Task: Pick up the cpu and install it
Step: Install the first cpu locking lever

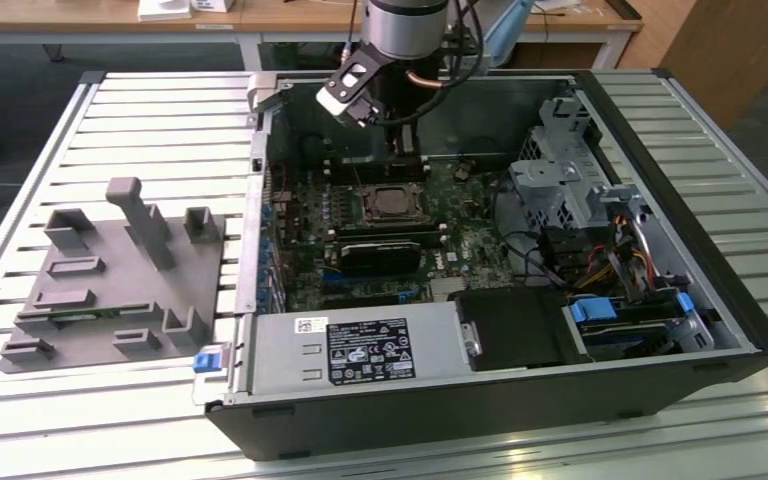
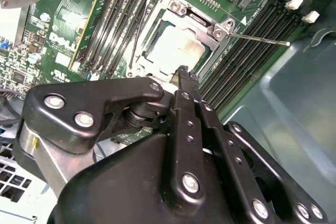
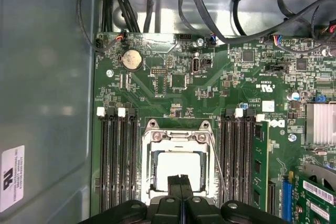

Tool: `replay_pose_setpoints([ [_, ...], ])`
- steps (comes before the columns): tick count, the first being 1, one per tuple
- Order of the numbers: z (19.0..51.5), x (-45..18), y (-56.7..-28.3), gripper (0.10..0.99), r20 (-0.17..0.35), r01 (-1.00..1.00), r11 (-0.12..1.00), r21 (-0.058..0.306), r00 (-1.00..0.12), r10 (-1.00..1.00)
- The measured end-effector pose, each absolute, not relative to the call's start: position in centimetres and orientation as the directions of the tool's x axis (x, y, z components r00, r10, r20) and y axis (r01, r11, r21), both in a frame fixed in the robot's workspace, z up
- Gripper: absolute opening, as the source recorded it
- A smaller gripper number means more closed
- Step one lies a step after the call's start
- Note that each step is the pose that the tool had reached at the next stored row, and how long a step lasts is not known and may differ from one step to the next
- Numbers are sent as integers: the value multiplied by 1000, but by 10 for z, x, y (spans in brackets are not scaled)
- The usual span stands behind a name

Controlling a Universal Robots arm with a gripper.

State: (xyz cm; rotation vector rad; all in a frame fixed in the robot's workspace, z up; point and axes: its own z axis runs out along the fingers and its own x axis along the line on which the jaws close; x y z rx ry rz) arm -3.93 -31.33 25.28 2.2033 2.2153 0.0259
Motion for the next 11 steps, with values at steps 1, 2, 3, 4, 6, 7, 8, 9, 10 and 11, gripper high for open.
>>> replay_pose_setpoints([
  [1,254,-39,-313,106,0,1000,5,24,-5,1000],
  [2,255,-39,-313,106,0,1000,5,24,-5,1000],
  [3,256,-39,-313,106,0,1000,5,24,-5,1000],
  [4,257,-39,-313,106,0,1000,5,24,-5,1000],
  [6,259,-39,-313,106,0,1000,5,24,-5,1000],
  [7,260,-39,-313,106,0,1000,5,24,-5,1000],
  [8,262,-39,-313,106,0,1000,5,24,-5,1000],
  [9,264,-39,-313,106,0,1000,6,24,-5,1000],
  [10,265,-39,-313,106,0,1000,5,24,-5,1000],
  [11,267,-39,-313,106,0,1000,5,24,-5,1000],
])
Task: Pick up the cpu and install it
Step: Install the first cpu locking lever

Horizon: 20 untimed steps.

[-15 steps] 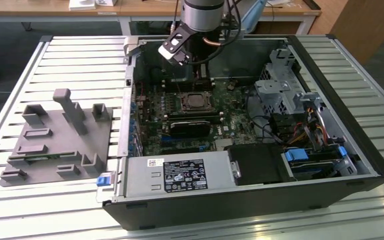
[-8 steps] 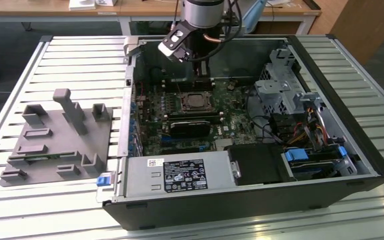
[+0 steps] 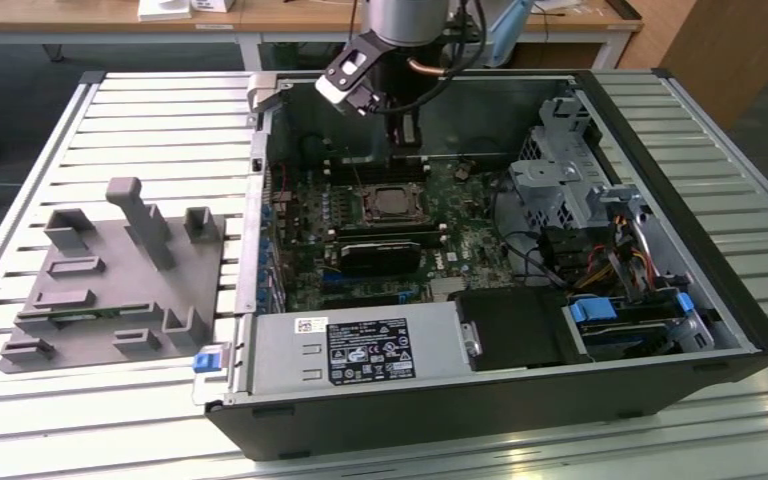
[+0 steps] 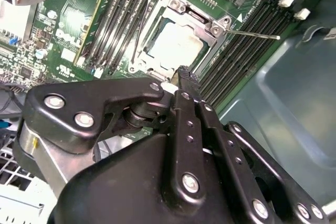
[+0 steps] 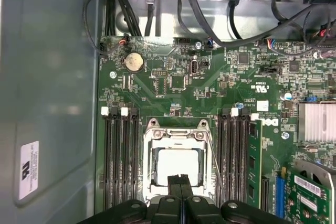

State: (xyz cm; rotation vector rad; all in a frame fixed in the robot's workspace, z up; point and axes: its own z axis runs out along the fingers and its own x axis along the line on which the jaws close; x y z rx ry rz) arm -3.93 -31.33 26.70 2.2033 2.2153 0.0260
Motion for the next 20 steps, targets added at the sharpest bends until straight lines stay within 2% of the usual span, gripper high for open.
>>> replay_pose_setpoints([
  [11,277,-39,-313,106,0,1000,16,24,-16,1000],
  [20,275,-40,-313,106,0,984,175,24,-175,985],
])
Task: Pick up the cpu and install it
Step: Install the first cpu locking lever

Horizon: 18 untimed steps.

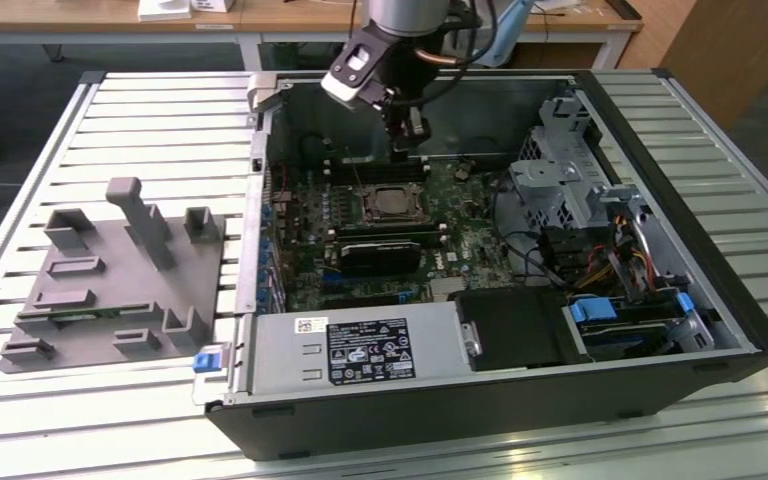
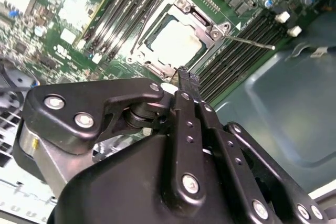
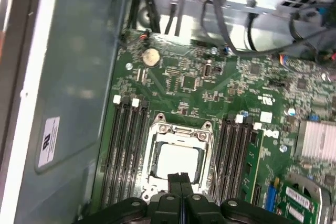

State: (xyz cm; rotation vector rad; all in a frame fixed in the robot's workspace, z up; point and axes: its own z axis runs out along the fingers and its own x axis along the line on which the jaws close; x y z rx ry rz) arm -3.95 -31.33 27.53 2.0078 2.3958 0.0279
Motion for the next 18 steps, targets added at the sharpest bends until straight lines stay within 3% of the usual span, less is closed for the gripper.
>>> replay_pose_setpoints([
  [11,275,-40,-314,106,0,970,241,24,-241,970],
  [18,274,-40,-314,106,0,939,342,24,-342,940],
])
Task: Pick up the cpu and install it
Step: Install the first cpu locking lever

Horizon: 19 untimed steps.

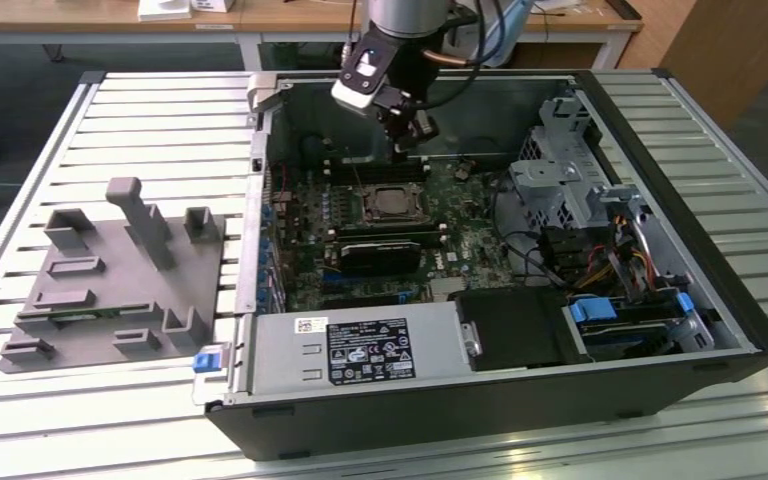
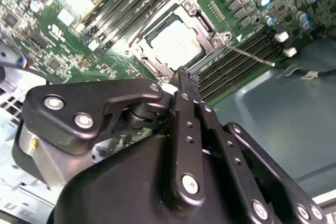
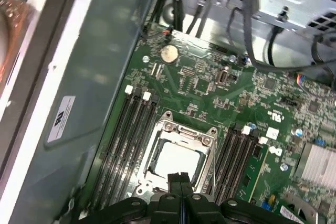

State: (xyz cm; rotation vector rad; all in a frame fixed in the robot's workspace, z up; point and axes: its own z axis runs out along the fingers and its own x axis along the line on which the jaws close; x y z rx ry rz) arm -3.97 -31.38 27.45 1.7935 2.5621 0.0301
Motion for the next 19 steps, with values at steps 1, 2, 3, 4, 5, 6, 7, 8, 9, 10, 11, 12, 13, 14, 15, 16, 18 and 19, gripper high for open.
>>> replay_pose_setpoints([
  [1,274,-40,-314,106,0,934,357,24,-357,934],
  [2,274,-40,-314,106,0,929,369,24,-369,929],
  [3,274,-40,-314,106,0,925,379,24,-379,925],
  [4,274,-40,-314,106,0,921,388,24,-388,922],
  [5,274,-40,-314,106,0,918,397,24,-397,918],
  [6,274,-40,-314,106,0,914,405,24,-405,914],
  [7,274,-40,-314,106,0,911,412,24,-412,911],
  [8,274,-40,-314,106,0,908,419,24,-419,908],
  [9,274,-40,-314,106,0,904,426,24,-426,905],
  [10,274,-40,-314,106,0,901,433,24,-433,902],
  [11,274,-40,-314,106,0,898,440,24,-440,898],
  [12,274,-40,-314,106,0,895,446,24,-446,895],
  [13,274,-40,-314,106,0,892,451,24,-451,892],
  [14,274,-40,-314,106,0,889,457,24,-457,890],
  [15,274,-40,-314,106,0,887,461,24,-462,887],
  [16,274,-40,-314,106,0,884,466,24,-466,885],
  [18,274,-40,-314,106,0,880,475,24,-475,880],
  [19,274,-40,-314,106,0,877,479,24,-480,877],
])
